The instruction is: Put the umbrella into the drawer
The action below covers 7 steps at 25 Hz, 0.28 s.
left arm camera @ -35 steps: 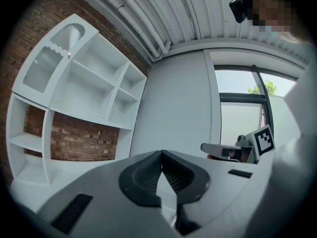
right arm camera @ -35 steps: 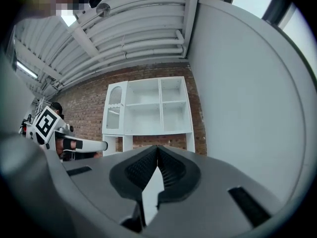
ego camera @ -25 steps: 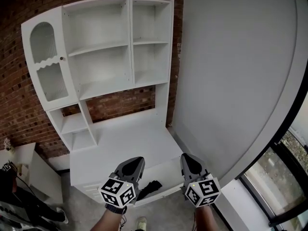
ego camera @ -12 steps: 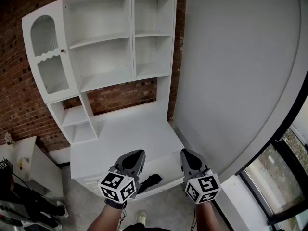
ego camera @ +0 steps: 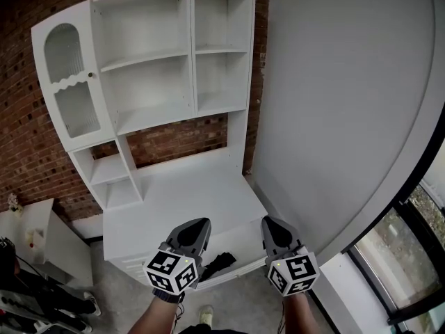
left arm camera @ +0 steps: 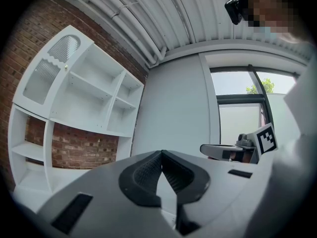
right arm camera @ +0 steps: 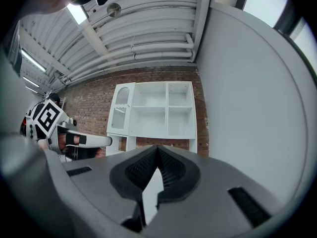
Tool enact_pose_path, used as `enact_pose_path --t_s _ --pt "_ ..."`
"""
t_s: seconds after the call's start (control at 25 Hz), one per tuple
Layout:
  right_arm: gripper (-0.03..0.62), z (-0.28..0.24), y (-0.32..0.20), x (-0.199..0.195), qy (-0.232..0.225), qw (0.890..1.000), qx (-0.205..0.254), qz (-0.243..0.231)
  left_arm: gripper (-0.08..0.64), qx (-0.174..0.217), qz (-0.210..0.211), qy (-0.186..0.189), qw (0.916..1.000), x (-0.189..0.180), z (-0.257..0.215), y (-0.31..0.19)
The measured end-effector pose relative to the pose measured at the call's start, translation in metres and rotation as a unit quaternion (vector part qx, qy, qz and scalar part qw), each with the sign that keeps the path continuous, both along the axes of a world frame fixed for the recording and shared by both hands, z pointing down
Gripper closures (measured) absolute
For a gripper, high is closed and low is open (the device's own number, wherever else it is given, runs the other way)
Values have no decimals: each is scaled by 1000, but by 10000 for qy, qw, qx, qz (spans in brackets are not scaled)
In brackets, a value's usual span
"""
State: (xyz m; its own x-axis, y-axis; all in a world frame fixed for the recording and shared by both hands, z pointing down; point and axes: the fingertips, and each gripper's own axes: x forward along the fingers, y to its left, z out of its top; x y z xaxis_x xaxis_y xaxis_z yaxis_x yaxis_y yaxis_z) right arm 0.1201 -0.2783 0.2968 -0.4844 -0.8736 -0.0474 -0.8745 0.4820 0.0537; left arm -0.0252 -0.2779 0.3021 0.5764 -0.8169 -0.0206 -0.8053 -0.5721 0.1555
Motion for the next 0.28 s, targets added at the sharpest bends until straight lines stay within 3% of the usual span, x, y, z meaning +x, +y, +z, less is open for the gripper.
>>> enact_pose_path --t_s 0.28 --pt "589 0 4 -2 4 10000 1 23 554 -6 29 -3 10000 -1 1 3"
